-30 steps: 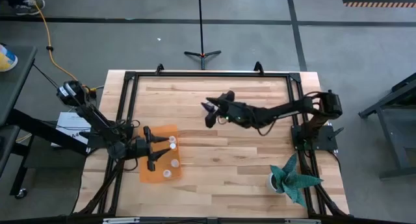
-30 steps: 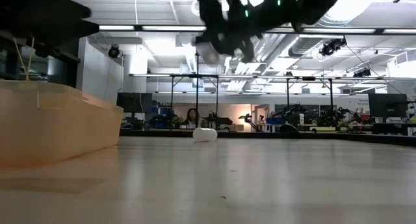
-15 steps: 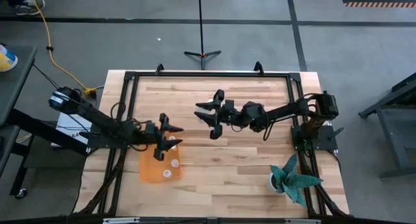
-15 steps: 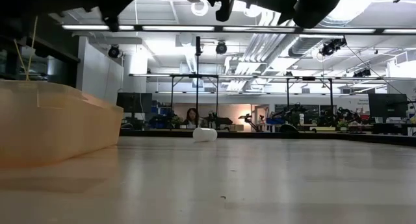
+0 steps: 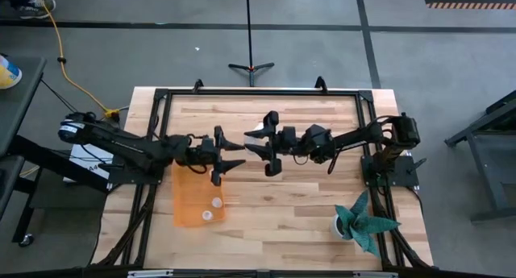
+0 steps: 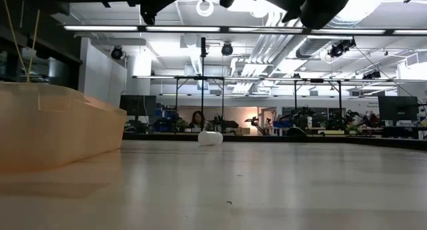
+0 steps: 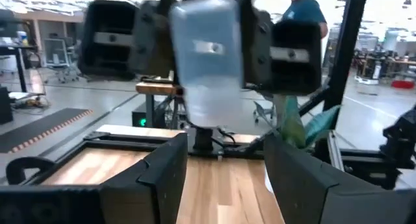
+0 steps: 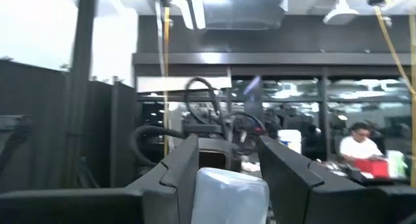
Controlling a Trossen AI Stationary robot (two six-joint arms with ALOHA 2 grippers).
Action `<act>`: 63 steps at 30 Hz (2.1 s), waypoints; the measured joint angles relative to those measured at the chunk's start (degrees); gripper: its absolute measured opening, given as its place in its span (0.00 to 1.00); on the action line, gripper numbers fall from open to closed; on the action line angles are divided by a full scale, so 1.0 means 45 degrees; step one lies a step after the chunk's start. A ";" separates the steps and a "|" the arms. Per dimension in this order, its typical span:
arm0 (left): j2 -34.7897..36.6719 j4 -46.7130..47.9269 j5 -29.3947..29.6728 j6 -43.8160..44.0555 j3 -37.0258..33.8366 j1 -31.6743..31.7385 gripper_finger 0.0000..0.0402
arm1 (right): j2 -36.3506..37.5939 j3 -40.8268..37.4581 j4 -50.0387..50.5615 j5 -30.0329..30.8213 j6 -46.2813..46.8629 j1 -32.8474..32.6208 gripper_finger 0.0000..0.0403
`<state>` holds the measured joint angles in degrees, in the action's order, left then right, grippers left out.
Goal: Pick and place pill bottles into a basket
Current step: Put the transparent pill bottle into the orange bin
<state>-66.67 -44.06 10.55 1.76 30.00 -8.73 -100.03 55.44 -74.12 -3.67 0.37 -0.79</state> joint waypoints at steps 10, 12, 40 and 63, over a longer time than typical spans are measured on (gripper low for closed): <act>-0.0644 -0.1714 -0.1250 0.0423 0.0087 0.0618 0.59 | 0.0000 0.0000 -0.0053 -0.0326 -0.0820 0.0008 0.33; -0.0988 -0.1671 -0.1246 0.0410 0.0265 0.0621 0.59 | 0.0000 -0.0005 -0.0083 -0.0519 -0.0821 0.0008 0.33; -0.1817 -0.1445 -0.0845 -0.0277 0.1190 0.0607 0.42 | 0.0000 -0.0005 0.0121 -0.1038 -0.0492 0.0017 0.35; 0.2283 1.0238 0.4617 0.0556 0.2587 -0.1665 0.42 | 0.5543 0.0000 0.9368 0.2687 -0.2036 0.0051 0.56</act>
<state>-56.40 2.01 31.32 4.26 41.64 -16.22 -75.09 55.44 -31.97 8.42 -8.79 -0.56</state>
